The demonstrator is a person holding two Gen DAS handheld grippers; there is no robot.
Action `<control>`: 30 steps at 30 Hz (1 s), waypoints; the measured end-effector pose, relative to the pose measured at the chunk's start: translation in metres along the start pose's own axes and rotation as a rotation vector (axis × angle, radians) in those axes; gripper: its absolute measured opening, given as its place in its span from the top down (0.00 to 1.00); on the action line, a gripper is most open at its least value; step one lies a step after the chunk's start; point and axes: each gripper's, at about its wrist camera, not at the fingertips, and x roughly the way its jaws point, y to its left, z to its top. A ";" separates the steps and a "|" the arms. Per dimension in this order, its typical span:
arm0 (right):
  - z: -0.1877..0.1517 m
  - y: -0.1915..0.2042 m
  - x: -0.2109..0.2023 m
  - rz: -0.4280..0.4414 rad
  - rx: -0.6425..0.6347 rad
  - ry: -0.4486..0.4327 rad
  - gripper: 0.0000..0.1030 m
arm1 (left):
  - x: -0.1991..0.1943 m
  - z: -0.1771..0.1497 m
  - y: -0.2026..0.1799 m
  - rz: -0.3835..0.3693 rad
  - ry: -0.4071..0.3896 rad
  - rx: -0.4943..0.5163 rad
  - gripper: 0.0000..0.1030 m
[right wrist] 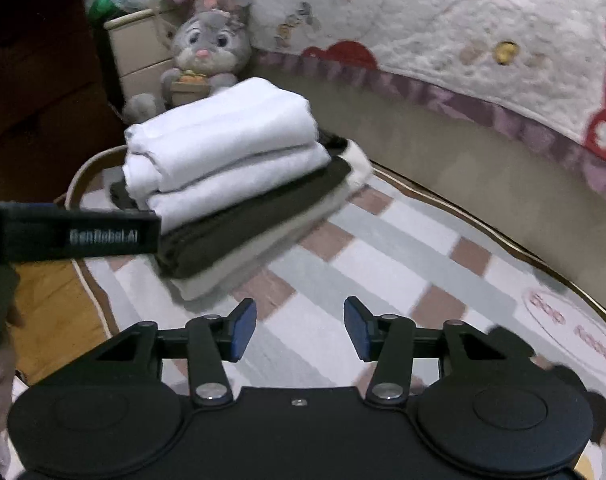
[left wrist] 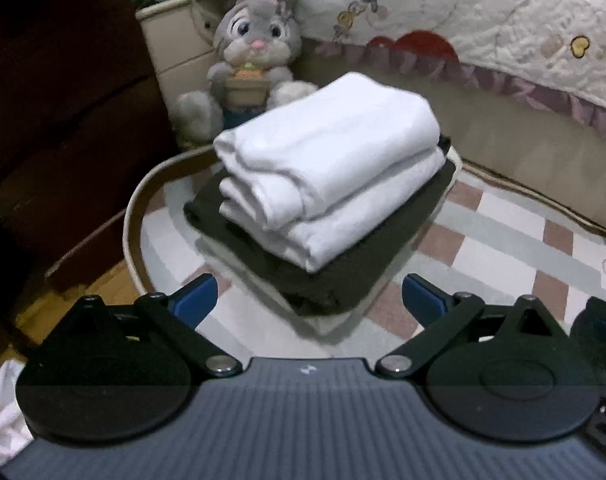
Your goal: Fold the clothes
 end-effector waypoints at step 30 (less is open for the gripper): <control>-0.051 -0.003 -0.040 -0.068 0.076 0.009 0.35 | -0.033 -0.056 -0.009 0.059 0.028 0.064 0.02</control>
